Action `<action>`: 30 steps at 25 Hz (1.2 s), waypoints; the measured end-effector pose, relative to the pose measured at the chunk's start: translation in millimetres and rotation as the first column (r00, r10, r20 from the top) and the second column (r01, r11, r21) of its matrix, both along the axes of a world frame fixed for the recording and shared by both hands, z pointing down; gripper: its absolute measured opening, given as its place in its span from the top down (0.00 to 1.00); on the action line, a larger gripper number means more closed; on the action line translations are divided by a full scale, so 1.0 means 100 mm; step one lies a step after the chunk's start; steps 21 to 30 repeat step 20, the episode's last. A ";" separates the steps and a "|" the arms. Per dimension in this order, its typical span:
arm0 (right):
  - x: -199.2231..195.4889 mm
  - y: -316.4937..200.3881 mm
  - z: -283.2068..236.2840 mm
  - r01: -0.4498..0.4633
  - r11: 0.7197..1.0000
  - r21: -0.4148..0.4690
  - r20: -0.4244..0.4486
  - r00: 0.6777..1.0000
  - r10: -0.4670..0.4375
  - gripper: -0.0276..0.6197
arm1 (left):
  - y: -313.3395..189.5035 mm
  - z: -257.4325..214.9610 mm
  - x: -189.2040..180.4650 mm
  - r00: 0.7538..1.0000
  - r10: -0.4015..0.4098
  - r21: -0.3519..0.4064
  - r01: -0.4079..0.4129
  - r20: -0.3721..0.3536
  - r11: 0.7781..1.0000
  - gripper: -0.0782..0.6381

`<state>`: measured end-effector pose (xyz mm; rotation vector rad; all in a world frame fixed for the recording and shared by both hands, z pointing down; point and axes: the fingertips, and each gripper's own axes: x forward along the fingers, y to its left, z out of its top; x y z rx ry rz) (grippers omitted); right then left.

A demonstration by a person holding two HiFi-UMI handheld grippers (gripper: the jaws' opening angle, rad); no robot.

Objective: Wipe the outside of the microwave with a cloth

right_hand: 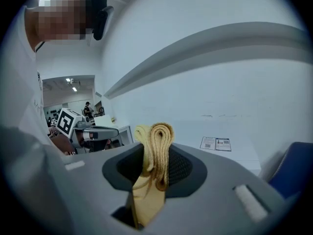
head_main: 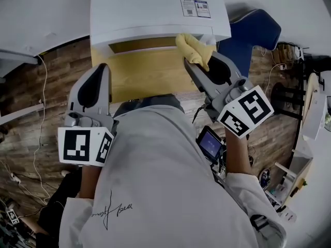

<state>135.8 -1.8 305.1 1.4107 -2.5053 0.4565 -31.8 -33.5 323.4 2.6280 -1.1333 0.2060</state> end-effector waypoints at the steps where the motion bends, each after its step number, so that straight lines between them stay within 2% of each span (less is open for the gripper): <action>1: 0.00 0.02 0.01 -0.001 1.000 -0.002 -0.004 1.000 0.001 0.77 | 0.00 0.01 0.00 1.000 -0.002 -0.003 0.002 0.000 1.000 0.90; 7: -0.04 0.10 0.08 0.016 1.000 -0.011 -0.060 0.998 -0.017 0.77 | 0.01 0.03 0.00 1.000 -0.006 -0.008 0.006 0.004 1.000 0.90; 30: -0.09 0.14 0.08 0.050 0.999 -0.005 -0.077 0.996 -0.050 0.77 | 0.01 0.05 0.03 1.000 -0.007 -0.015 0.008 0.017 1.000 0.90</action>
